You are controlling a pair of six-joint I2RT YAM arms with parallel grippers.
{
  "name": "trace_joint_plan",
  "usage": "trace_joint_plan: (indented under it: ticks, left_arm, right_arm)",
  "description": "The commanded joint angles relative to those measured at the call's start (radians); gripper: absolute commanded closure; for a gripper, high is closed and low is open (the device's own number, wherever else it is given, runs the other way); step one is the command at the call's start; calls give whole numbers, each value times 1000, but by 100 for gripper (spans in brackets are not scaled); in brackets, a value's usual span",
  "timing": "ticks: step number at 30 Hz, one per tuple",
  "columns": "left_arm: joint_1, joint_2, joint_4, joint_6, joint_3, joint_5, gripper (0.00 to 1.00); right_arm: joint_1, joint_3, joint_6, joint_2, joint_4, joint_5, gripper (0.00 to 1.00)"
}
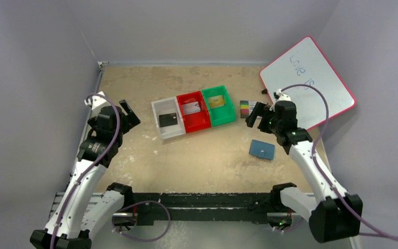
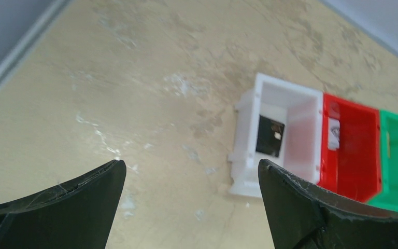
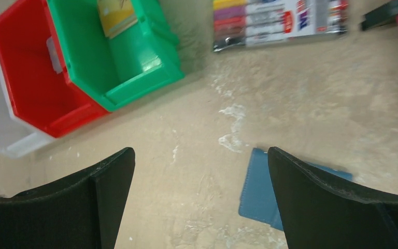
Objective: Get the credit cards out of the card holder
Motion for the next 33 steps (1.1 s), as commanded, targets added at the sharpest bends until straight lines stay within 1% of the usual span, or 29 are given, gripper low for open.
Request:
trace_joint_plan:
  ticks: [1,5,11,14,16,18,21,24,26,30,33]
  left_arm:
    - [-8,17,85,-25,-39,242,0]
    - [-10,32,133,-53,-71,335,0]
    - [-12,66,209,-151,-127,443,0]
    - [-12,88,227,-190,-147,489,0]
    - [-12,94,229,-219,-152,505,0]
    - [-11,93,235,-240,-156,513,0]
    - [-12,91,238,-249,-164,503,0]
    - [-12,102,226,-245,-163,495,0]
    - [-12,112,218,-235,-158,503,0]
    - [-12,132,202,-209,-139,525,0]
    - [-11,138,194,-194,-134,520,0]
  right_arm:
    - [-5,33,-24,132,106,-223,0]
    - [1,126,-72,318,137,-337,0]
    - [4,326,-102,573,178,-359,0]
    - [5,449,-134,718,176,-398,0]
    - [5,537,-159,802,146,-440,4]
    - [10,597,-175,857,122,-473,6]
    - [23,611,-172,878,144,-532,8]
    - [44,584,-161,871,156,-598,11]
    - [62,539,-157,844,167,-593,13]
    - [70,426,-132,752,195,-566,14]
    - [72,358,-128,679,192,-577,15]
